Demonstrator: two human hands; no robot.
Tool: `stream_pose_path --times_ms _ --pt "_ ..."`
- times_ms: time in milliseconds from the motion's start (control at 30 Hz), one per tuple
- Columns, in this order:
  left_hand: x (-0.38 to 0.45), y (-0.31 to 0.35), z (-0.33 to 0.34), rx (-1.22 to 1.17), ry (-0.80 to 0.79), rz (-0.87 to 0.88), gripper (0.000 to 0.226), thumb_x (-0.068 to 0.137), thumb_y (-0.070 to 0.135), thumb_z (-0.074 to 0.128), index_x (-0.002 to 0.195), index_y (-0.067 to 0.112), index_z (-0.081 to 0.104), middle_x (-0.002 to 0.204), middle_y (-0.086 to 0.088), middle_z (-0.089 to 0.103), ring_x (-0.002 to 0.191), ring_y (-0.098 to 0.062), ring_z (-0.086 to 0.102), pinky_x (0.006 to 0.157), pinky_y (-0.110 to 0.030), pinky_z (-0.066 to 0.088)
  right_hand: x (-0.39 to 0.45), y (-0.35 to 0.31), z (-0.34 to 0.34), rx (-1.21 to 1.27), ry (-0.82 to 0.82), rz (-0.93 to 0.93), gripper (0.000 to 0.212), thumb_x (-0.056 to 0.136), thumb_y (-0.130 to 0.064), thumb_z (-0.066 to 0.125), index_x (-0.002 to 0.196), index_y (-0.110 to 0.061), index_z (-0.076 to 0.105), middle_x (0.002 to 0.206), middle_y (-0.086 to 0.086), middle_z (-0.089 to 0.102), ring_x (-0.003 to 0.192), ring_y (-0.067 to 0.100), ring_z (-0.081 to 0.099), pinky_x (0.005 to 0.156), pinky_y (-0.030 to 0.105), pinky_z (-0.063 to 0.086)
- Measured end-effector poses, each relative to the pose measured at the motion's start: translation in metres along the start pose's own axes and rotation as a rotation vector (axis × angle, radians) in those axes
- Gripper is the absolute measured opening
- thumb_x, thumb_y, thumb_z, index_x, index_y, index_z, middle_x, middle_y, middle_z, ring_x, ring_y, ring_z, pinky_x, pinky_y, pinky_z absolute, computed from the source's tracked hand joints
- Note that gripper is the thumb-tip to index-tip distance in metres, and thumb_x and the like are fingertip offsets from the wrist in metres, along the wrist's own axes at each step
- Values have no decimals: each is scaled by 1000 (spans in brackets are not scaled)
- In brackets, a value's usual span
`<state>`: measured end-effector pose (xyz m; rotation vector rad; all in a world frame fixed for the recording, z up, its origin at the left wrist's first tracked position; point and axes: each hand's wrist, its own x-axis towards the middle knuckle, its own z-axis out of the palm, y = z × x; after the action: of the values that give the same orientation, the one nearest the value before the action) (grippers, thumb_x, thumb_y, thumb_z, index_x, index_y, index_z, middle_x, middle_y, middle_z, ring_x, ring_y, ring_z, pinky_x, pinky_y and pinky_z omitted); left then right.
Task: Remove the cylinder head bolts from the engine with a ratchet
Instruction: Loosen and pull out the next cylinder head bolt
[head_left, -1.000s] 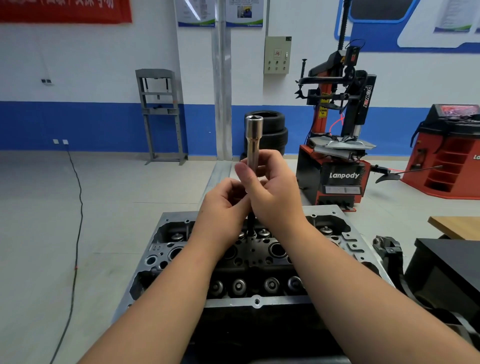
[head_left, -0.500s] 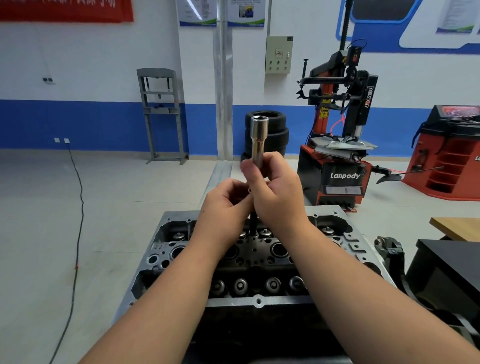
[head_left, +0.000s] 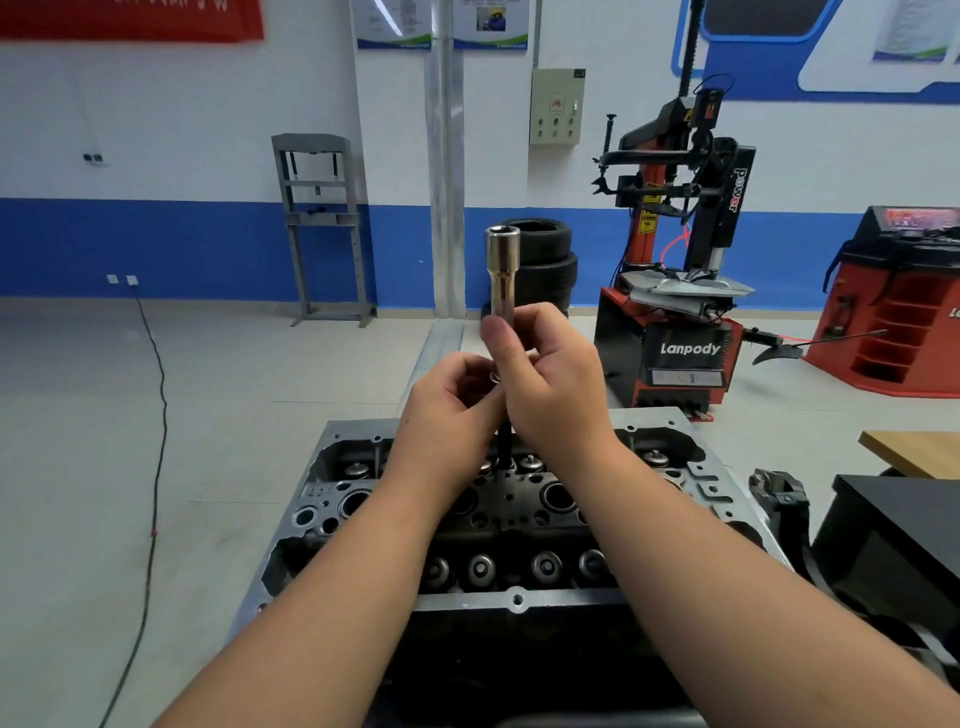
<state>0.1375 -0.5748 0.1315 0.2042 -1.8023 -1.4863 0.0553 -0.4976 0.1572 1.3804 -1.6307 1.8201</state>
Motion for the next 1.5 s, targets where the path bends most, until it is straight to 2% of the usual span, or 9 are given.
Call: stream_pose_path --times_ms 200,400,600,767,933,1067,1167,1300,1500 --pt "0 1 1 1 -71 -9 29 99 50 53 96 32 75 93 -1 78 94 -24 74 90 -53 60 1 0 1 43 -46 86 28 99 -41 44 97 -24 66 88 -12 71 80 2 65 69 19 48" --pt "1 -4 -2 58 -14 37 8 98 36 70 95 29 71 83 10 75 68 -2 67 61 -21 57 0 -2 -1 32 5 53 16 93 -43 63 90 -28 57 76 -16 62 67 2 56 62 11 42" --pt "-2 3 5 -14 -93 -24 28 104 43 52 107 26 74 100 -12 76 95 -37 71 90 -61 56 0 -3 0 52 -52 83 31 100 -41 45 100 -21 69 90 -8 71 86 3 64 74 15 49" --pt "1 0 0 21 -51 -8 6 100 30 67 103 29 72 92 -3 77 88 -33 72 76 -55 59 0 -5 1 21 -62 35 4 95 -44 55 94 -40 56 85 -16 67 79 5 62 68 21 48" --pt "-1 2 2 19 -13 29 24 93 51 61 98 30 73 91 -4 76 87 -29 72 81 -55 59 0 0 -1 10 -23 20 13 97 -34 58 92 -24 64 78 -14 64 73 0 62 65 11 43" --pt "0 0 2 28 -59 16 29 101 47 50 100 31 74 94 -3 77 93 -28 72 89 -59 58 1 0 0 28 -54 85 29 100 -38 46 98 -18 67 86 -13 69 75 -1 62 66 15 45" --pt "2 -3 0 38 -61 31 18 101 43 60 104 31 74 92 0 77 85 -18 72 77 -51 59 2 -3 0 48 -55 83 21 97 -45 49 94 -29 62 85 -9 69 75 5 63 68 25 51" --pt "0 -4 0 44 -29 52 12 95 44 68 98 33 72 88 6 77 72 -8 69 64 -29 58 0 -3 -2 17 6 49 15 93 -38 65 89 -28 55 77 -14 63 66 1 59 59 12 44" --pt "2 -4 2 -9 -67 7 28 99 50 51 102 35 75 97 2 78 92 -19 74 81 -44 62 1 -2 -2 39 -30 71 26 99 -37 54 95 -14 66 75 -10 65 70 0 60 62 10 43"
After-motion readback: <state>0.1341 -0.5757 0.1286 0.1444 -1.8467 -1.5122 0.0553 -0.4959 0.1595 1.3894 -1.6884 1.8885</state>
